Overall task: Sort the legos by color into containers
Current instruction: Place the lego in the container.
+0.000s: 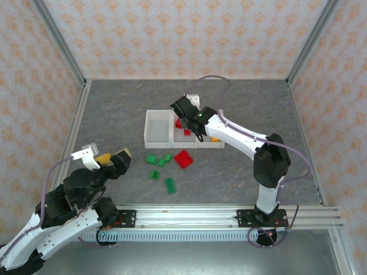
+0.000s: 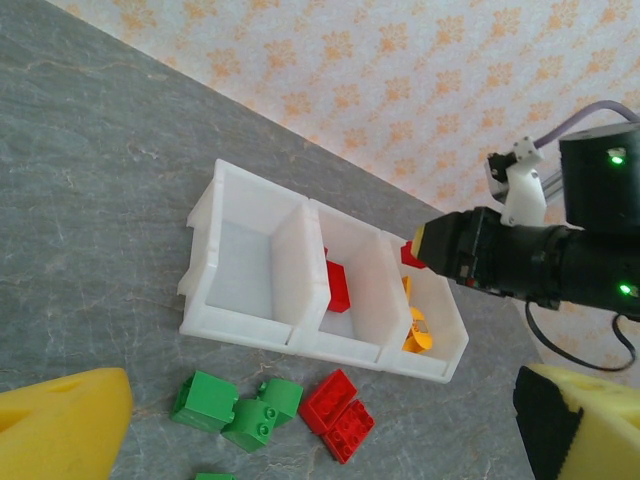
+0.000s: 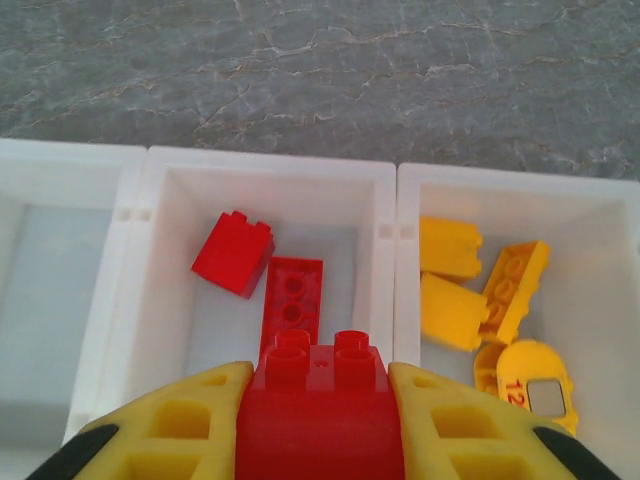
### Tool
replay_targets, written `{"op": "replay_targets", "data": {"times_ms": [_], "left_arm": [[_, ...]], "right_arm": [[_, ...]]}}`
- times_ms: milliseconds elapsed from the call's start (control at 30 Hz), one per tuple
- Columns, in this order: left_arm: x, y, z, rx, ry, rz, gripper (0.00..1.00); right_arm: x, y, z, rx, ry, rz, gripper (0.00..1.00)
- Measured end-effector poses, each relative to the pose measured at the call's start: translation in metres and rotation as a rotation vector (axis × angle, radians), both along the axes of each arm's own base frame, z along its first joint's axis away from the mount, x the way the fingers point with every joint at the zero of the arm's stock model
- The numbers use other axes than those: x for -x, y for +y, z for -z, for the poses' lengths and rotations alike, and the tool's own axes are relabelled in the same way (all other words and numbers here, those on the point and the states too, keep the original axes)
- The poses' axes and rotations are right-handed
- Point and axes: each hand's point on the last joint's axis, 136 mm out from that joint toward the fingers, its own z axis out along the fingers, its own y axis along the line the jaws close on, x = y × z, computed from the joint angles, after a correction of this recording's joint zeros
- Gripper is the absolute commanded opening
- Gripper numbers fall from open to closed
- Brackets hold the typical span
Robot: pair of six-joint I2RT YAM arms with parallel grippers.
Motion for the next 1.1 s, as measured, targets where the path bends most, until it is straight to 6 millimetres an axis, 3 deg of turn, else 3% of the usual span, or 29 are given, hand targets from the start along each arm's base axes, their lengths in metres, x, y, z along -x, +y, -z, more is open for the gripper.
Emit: {"op": "replay_targets", "data": {"times_ms": [200, 400, 633, 700, 767, 867, 1100], "left_arm": [[-0.001, 0.0, 0.001, -0.004, 0.003, -0.003, 0.99], [-0.004, -0.004, 0.006, -0.032, 0.028, -0.003, 0.99], [-0.008, -0.009, 0.012, -0.062, 0.054, -0.002, 0.99], [-0.01, -0.012, 0.015, -0.076, 0.068, 0.002, 0.99], [-0.012, -0.015, 0.018, -0.091, 0.085, 0.009, 0.99], [-0.014, -0.02, 0.024, -0.115, 0.111, 0.019, 0.99], [-0.019, -0.034, 0.039, -0.185, 0.171, 0.064, 0.99]], "right_arm": [[-0.009, 0.015, 0.027, -0.019, 0.07, -0.071, 0.24], [0.0, 0.036, 0.044, -0.107, 0.153, -0.156, 0.26], [0.017, 0.045, 0.068, -0.16, 0.245, -0.215, 0.29], [0.021, 0.046, 0.073, -0.165, 0.262, -0.227, 0.37], [0.025, 0.045, 0.08, -0.166, 0.275, -0.238, 0.54], [0.03, 0.043, 0.089, -0.168, 0.292, -0.244, 0.71], [0.031, 0.042, 0.05, -0.205, 0.218, -0.279, 0.79]]}}
